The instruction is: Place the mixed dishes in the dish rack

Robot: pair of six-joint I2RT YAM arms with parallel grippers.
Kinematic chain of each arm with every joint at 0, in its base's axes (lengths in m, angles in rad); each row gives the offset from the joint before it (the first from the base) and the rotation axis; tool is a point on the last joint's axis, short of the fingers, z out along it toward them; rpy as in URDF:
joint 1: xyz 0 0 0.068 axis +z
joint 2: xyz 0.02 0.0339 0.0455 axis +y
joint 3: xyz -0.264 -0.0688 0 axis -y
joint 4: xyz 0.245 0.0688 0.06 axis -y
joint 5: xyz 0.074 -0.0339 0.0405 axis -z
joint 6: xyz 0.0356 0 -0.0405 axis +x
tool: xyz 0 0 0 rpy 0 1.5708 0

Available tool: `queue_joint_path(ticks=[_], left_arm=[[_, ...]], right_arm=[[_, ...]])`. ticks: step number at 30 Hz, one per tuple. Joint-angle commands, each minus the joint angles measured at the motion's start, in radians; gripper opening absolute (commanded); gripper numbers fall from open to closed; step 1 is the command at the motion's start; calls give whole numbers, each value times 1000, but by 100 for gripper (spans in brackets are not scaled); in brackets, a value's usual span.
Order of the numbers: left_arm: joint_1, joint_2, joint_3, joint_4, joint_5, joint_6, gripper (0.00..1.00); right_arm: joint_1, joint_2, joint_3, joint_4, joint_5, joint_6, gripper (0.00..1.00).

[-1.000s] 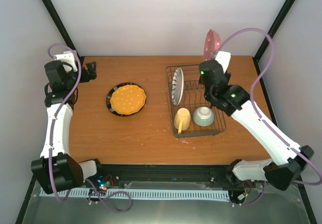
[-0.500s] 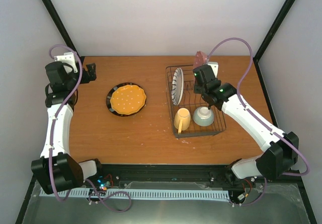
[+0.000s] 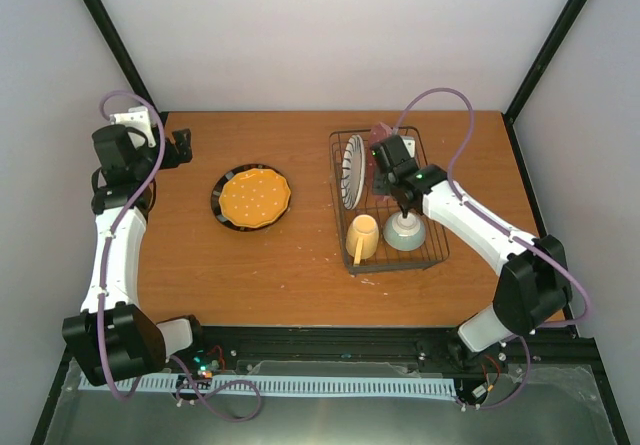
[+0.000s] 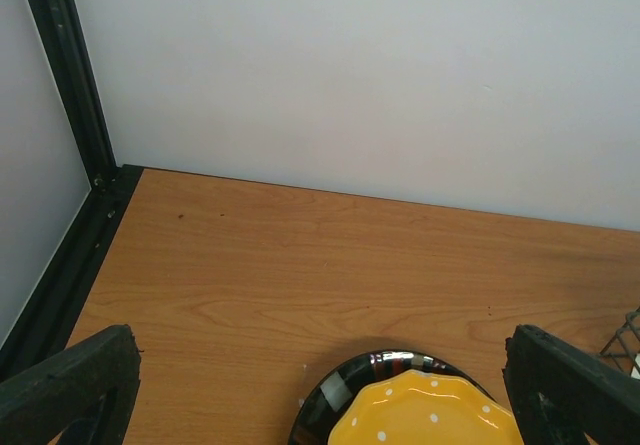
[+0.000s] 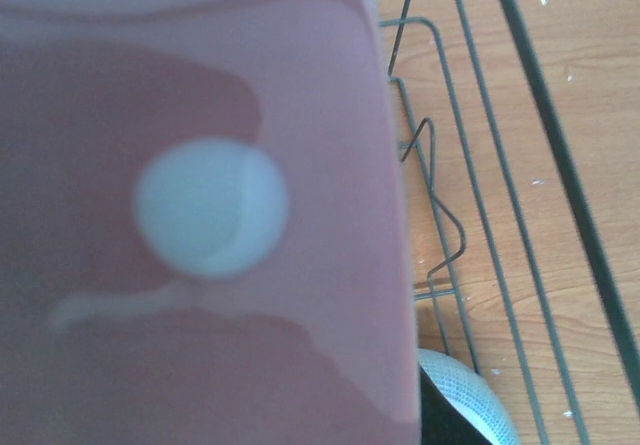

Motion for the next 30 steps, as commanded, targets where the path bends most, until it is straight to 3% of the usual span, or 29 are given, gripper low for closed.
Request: queue_joint_path(ticks=[1, 19, 30], left_arm=[[-2, -10, -4, 11, -14, 23, 100], [-2, -9, -8, 11, -23, 40, 100], [-2, -7, -6, 11, -19, 39, 100]], right_arm=[[0, -8, 1, 131, 9, 31, 3], [66, 142, 76, -40, 60, 49, 3], [89, 142, 15, -94, 59, 85, 5]])
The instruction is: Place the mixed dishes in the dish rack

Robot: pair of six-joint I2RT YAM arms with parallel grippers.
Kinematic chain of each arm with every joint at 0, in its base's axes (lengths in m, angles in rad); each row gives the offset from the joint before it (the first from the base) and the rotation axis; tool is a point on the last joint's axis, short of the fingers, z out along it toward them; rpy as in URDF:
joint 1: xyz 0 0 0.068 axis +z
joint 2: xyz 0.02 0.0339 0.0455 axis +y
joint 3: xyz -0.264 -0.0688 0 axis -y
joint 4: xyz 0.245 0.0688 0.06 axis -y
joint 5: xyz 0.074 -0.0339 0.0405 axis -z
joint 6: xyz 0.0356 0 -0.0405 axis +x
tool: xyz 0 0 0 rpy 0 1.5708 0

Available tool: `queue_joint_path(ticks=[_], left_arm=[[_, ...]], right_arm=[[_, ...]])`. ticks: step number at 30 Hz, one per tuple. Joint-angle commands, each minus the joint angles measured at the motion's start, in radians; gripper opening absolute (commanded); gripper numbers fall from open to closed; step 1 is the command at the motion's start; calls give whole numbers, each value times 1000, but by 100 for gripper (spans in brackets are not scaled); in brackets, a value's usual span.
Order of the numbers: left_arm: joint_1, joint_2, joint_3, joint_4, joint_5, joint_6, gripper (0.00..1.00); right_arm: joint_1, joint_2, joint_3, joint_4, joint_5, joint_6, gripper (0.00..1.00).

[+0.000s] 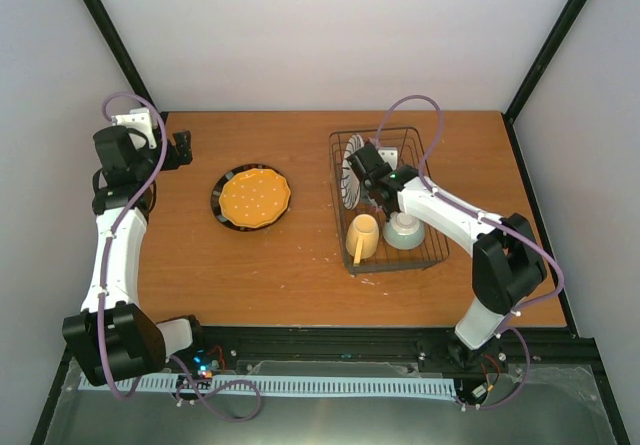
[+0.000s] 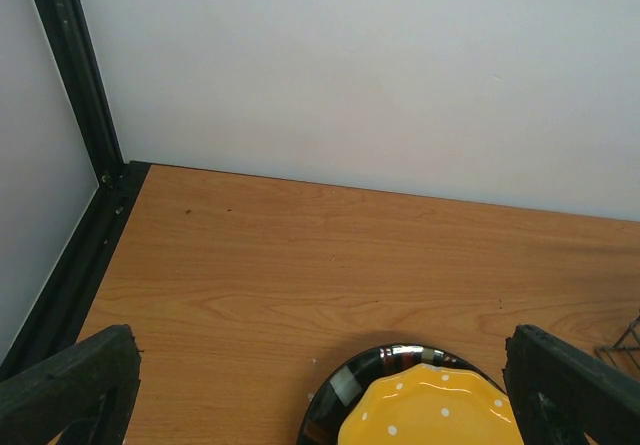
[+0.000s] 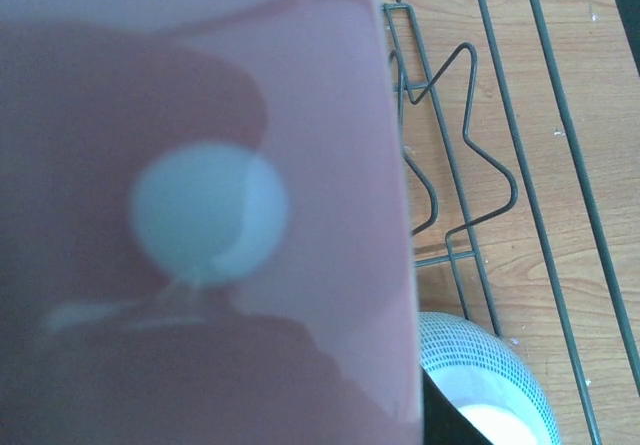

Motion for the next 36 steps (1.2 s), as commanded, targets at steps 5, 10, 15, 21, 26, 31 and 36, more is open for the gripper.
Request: queue_joint_path(ticks=[5, 10, 15, 21, 26, 31, 36], left_arm=[[-2, -2, 6, 5, -1, 12, 100], [-2, 17, 15, -9, 4, -4, 100], [-2, 43, 20, -22, -18, -46, 100], [-2, 74, 15, -44, 29, -59, 100], [-2, 135, 34, -114, 65, -64, 96], [-2, 238, 65, -213, 85, -68, 79], [-2, 366, 87, -287, 149, -59, 53]], right_arm=[[14, -33, -14, -27, -10, 28, 31], [14, -47, 3, -20, -1, 28, 42], [15, -80, 5, -22, 13, 36, 45], [14, -159, 8, -25, 34, 37, 46], [14, -261, 18, -33, 57, 35, 49], [14, -368, 38, -41, 87, 17, 53], [14, -412, 59, -46, 87, 3, 55]])
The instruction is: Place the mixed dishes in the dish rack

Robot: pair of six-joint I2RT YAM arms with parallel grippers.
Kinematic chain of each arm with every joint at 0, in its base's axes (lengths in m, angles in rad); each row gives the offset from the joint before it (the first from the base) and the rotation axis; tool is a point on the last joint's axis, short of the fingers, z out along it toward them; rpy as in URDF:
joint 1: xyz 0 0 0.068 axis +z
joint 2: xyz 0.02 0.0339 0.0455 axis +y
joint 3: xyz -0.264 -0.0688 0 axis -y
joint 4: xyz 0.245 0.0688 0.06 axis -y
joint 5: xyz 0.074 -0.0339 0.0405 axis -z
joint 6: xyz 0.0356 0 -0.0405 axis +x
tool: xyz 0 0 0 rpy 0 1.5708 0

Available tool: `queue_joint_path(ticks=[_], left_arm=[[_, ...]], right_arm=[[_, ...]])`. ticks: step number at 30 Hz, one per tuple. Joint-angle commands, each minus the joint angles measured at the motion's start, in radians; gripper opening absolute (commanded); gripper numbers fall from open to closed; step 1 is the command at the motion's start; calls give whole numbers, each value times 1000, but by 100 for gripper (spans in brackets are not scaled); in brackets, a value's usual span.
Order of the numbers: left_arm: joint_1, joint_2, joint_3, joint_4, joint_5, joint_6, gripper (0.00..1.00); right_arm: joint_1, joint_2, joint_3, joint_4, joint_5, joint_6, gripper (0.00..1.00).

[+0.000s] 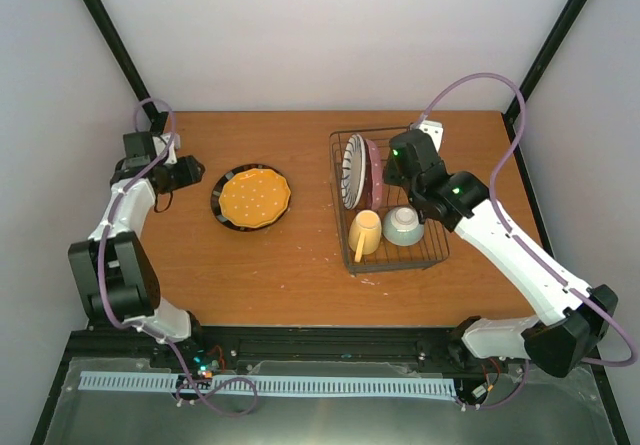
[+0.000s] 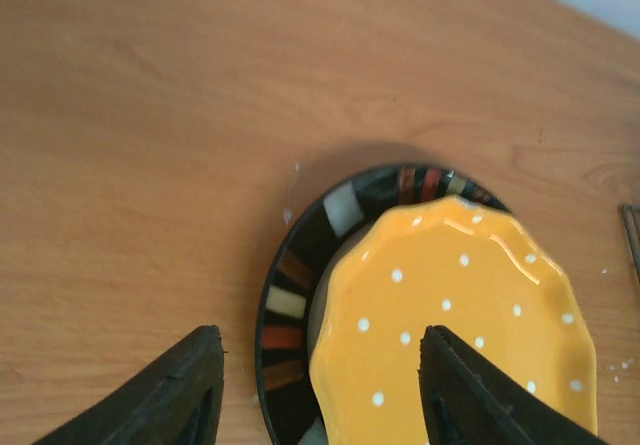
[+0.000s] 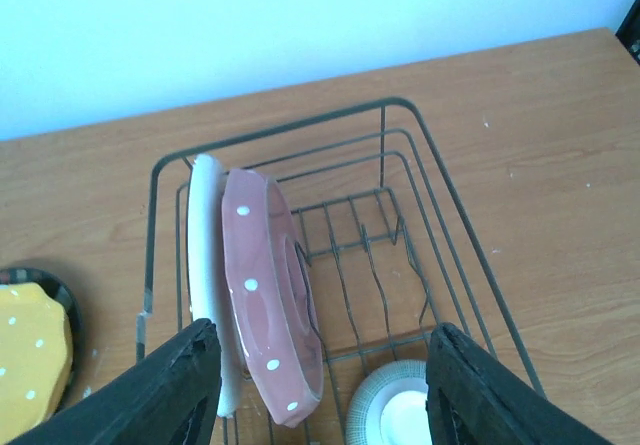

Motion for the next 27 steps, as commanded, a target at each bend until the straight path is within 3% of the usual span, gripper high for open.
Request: queue_joint_path(ticks=[1, 11, 27], left_arm=[[-2, 89, 45, -98, 82, 8, 52], [-2, 237, 25, -112, 233, 36, 55], [-37, 352, 23, -102, 246, 51, 48]], right_arm=[[1, -29, 26, -15, 28, -11, 56], [1, -43, 12, 0, 1, -20, 56], [1, -49, 11, 14, -9, -24, 56]])
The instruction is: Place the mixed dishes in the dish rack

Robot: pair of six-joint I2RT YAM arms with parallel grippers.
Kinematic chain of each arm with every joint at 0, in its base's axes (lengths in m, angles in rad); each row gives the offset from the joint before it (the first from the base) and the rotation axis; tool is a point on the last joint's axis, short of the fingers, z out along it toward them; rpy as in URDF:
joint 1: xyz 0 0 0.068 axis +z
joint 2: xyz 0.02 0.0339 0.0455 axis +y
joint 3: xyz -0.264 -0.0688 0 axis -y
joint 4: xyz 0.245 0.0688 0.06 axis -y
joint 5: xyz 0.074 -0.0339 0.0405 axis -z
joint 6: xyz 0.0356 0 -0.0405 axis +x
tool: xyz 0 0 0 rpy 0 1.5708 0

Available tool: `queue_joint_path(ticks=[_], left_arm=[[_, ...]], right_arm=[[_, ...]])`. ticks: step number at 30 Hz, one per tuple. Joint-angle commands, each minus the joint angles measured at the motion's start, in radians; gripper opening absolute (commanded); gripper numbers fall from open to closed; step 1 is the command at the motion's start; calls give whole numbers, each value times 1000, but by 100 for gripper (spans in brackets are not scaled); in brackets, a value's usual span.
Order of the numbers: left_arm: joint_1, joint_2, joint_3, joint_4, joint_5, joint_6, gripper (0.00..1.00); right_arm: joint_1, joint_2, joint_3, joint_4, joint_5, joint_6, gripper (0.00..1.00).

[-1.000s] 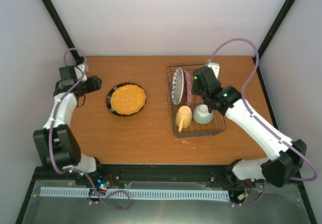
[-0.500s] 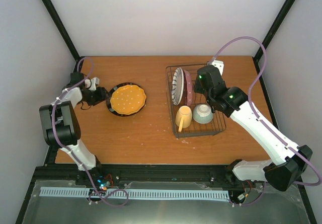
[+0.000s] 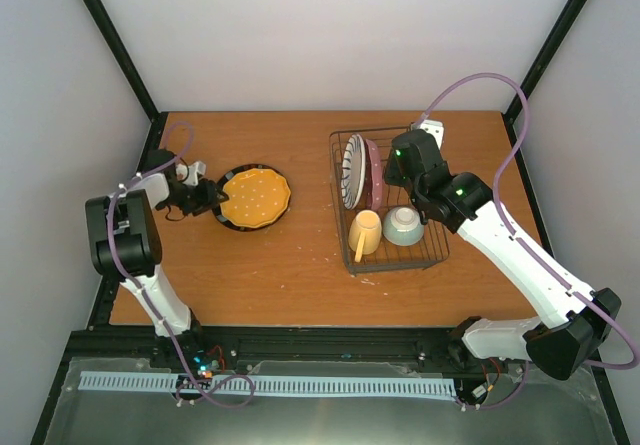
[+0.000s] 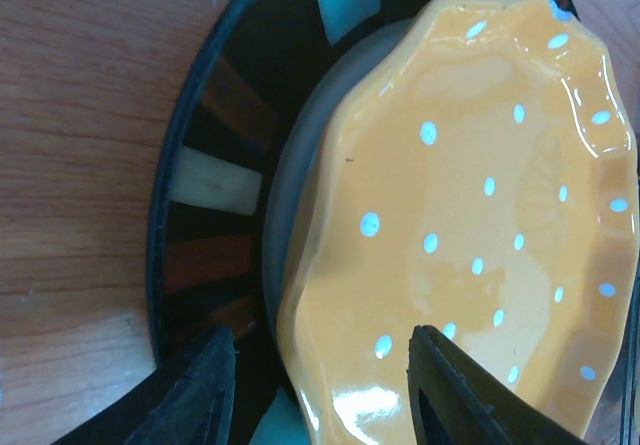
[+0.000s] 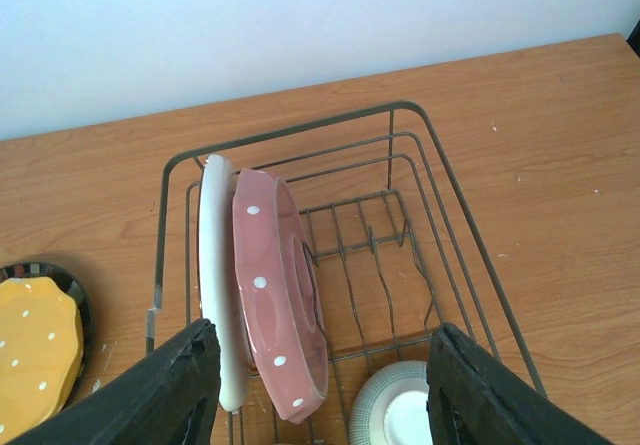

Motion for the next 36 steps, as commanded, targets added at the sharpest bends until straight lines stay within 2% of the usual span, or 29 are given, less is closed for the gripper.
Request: queue_joint_path(ticks=[1, 4, 9, 12, 16, 23, 29, 36], left_arm=[[-29, 27, 21, -1, 3, 26, 48], [-51, 47, 37, -2, 13, 24, 45], [-78, 77, 62, -13, 9, 24, 33], [-89, 92, 68, -17, 7, 26, 21], [-93, 95, 67, -11, 8, 24, 1], [-94, 59, 65, 15, 10, 25, 1], [-93, -1, 68, 61, 89, 25, 1], [-93, -65, 101, 79, 185, 6, 1]], right_arm=[[1, -22, 1, 13, 3, -5, 56], [0, -23, 0, 14, 4, -6, 56], [1, -26, -1, 12, 8, -9, 56], [1, -28, -1, 12, 11, -13, 56], [0, -26, -3, 13, 10, -14, 56], [0, -19, -3, 22, -2, -14, 55], [0, -17, -4, 41, -29, -15, 55], [1, -30, -22, 137, -176, -77, 57]])
